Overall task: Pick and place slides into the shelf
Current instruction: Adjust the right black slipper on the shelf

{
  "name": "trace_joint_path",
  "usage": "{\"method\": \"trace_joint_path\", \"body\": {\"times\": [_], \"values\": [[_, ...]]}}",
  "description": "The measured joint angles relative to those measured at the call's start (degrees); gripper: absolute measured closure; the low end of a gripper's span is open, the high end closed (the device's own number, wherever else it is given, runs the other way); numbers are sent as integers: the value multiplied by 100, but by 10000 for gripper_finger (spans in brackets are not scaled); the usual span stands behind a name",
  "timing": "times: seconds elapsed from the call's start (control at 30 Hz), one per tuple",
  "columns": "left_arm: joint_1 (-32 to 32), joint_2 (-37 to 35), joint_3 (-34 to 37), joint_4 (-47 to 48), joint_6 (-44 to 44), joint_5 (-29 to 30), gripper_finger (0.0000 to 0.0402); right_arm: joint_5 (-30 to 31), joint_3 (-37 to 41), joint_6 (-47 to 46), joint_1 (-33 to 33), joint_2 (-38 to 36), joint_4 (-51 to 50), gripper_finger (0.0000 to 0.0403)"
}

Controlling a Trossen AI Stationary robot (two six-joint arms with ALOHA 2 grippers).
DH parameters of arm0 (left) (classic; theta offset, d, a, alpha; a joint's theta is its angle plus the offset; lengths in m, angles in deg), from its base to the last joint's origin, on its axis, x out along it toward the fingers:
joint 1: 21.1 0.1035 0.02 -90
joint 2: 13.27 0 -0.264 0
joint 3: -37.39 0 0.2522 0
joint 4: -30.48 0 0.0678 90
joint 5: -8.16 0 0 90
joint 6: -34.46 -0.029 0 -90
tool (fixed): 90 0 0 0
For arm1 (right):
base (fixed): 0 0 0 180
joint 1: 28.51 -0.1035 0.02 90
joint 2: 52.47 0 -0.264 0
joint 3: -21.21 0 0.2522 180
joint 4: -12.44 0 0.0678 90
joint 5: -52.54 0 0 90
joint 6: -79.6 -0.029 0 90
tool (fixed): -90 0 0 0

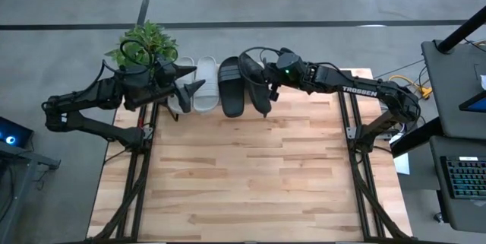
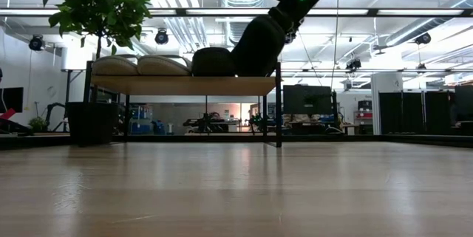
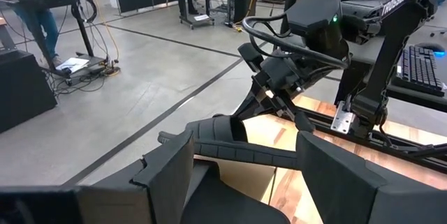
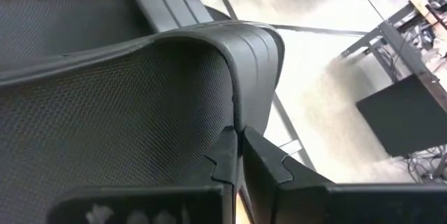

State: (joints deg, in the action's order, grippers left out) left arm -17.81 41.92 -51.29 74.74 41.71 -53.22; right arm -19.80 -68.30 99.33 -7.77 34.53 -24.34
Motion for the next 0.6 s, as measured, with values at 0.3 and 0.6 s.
{"method": "trace_joint_path", "body": {"times": [0.3, 0.6], "values": [[0, 48, 0, 2, 1, 2, 164, 58, 22, -21, -8, 15, 563, 394], [0, 66, 0, -2, 7, 4, 164, 345, 22, 1, -11, 15, 529, 394]]}}
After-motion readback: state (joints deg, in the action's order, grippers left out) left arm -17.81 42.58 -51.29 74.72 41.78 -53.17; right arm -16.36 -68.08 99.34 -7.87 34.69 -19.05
